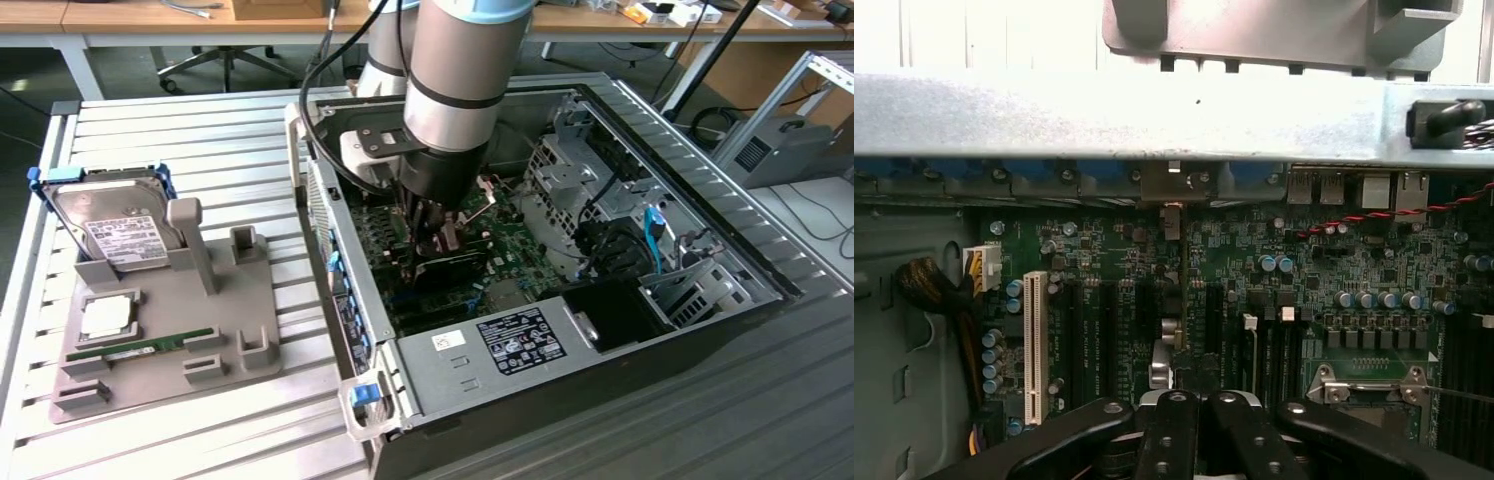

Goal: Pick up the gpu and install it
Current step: 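Press down on the gpu until it lock into place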

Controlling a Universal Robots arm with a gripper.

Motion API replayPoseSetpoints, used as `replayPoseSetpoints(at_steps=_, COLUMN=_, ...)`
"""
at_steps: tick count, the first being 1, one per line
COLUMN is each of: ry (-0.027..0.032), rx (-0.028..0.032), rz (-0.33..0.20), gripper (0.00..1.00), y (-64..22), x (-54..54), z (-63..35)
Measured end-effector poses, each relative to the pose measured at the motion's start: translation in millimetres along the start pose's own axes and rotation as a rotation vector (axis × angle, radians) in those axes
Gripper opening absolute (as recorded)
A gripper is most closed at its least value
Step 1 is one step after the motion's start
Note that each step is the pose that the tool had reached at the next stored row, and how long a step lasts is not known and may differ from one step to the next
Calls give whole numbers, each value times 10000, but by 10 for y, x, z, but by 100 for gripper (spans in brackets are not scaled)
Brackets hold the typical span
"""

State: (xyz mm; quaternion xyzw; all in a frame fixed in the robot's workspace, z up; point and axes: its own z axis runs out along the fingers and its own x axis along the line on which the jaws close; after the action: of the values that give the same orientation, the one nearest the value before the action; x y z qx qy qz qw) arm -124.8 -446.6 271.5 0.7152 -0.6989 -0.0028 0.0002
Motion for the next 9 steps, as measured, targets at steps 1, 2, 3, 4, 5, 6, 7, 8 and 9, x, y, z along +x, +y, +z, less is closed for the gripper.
replayPoseSetpoints(at_steps=1, ry=0, rx=0, rz=0, gripper=11, y=0, x=0, z=0)
replayPoseSetpoints(at_steps=2, ry=0, rx=1, rz=0, gripper=11, y=0, x=0, z=0)
replayPoseSetpoints(at_steps=3, ry=0, rx=0, rz=1, gripper=11, y=0, x=0, z=0)
replayPoseSetpoints(at_steps=4, ry=0, rx=1, rz=1, gripper=11, y=0, x=0, z=0)
replayPoseSetpoints(at_steps=5, ry=0, rx=0, rz=1, gripper=11, y=1, x=-3, z=0)
replayPoseSetpoints(at_steps=6, ry=0, rx=0, rz=1, gripper=11, y=1, x=-4, z=0)
replayPoseSetpoints(at_steps=7, ry=0, rx=0, rz=1, gripper=11, y=1, x=-4, z=0)
replayPoseSetpoints(at_steps=8, ry=0, rx=0, rz=1, gripper=11, y=0, x=-5, z=0)
replayPoseSetpoints(at_steps=9, ry=0, rx=0, rz=1, gripper=11, y=0, x=-5, z=0)
